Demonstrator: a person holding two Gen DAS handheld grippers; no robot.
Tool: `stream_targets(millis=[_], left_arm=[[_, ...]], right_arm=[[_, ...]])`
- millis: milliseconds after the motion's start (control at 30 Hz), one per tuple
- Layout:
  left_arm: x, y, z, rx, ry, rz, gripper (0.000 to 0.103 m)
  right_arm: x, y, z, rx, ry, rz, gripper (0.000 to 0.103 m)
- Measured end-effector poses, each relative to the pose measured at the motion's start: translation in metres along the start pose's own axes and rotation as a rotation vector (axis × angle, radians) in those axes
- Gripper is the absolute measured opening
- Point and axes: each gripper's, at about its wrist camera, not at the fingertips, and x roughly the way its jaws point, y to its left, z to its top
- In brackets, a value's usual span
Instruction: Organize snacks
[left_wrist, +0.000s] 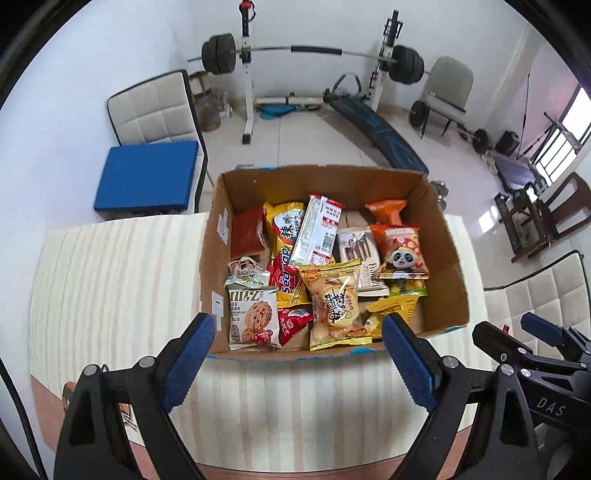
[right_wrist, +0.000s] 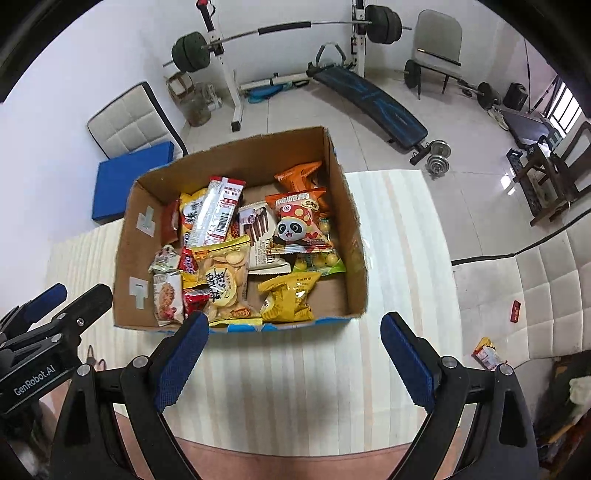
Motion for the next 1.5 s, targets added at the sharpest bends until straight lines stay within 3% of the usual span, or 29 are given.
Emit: stream_targets(millis=[467, 867, 1433, 1500], left_arm=[[-0.093, 0.002, -0.061, 0.023, -0.147, 0.031, 0.093], [-0.149, 0.004, -0.103, 0.015, -0.185, 0.014, 0.093], [-0.194, 0.010, -0.129, -0.010, -0.224, -0.014, 0.093], [-0.195, 0.009, -0.131, -0.009, -0.238, 0.005, 0.099]], right_arm=[[-0.105, 0.004, -0.068, -0.022, -0.167, 0.002, 0.096], [-0.176, 0.015, -0.128, -0.036, -0.238, 0.007, 0.096], [-0.232, 0.018, -0.173, -0.039, -0.292, -0.012, 0.101], [-0.233, 0.018, -0.174, -0.040, -0.294, -0.026, 0.101]])
